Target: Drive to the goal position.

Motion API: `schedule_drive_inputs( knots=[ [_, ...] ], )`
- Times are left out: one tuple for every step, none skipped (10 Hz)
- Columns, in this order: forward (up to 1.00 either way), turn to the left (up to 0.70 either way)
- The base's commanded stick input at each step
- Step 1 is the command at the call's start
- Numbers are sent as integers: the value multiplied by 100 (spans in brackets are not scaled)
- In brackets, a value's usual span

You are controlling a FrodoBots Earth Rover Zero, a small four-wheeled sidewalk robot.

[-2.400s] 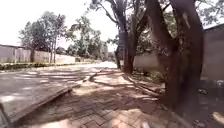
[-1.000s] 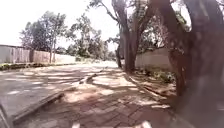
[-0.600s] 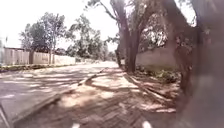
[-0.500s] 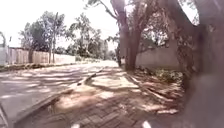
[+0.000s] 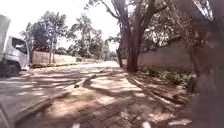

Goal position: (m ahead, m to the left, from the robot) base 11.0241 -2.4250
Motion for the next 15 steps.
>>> schedule_drive_inputs(
  knots=[
    [50, 0],
    [50, 0],
    [50, 0],
    [50, 0],
    [50, 0],
    [50, 0],
    [50, 0],
    [50, 0],
    [50, 0],
    [50, 0],
    [50, 0],
    [50, 0],
    [50, 0],
    [50, 0],
    [50, 0]
  ],
)
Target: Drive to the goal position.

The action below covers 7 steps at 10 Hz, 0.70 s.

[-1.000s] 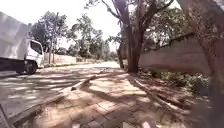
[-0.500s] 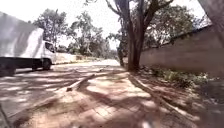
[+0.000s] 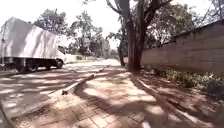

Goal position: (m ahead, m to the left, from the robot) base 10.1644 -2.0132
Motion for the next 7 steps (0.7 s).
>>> schedule_drive_inputs(
  knots=[
    [50, 0],
    [50, 0],
    [50, 0],
    [50, 0],
    [50, 0],
    [50, 0],
    [50, 0]
  ],
)
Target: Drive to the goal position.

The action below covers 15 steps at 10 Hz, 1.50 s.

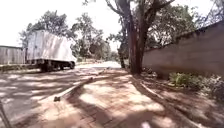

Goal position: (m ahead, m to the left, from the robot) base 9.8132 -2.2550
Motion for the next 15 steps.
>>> schedule_drive_inputs(
  knots=[
    [50, 0],
    [50, 0],
    [50, 0],
    [50, 0],
    [50, 0],
    [50, 0],
    [50, 0],
    [50, 0],
    [50, 0],
    [50, 0],
    [50, -6],
    [50, -16],
    [50, -26],
    [50, -36],
    [50, -47]
  ],
)
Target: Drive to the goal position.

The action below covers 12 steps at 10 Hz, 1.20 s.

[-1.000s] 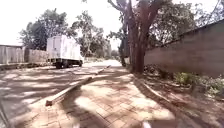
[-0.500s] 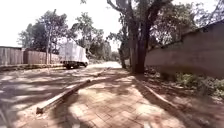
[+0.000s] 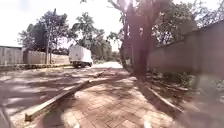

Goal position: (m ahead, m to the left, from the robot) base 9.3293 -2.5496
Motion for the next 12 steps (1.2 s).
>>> schedule_drive_inputs(
  knots=[
    [50, -42],
    [50, -30],
    [50, -18],
    [50, -6],
    [50, 0],
    [50, 0],
    [50, 0],
    [50, 0],
    [50, 0],
    [50, 0],
    [50, 0],
    [50, 0]
  ],
)
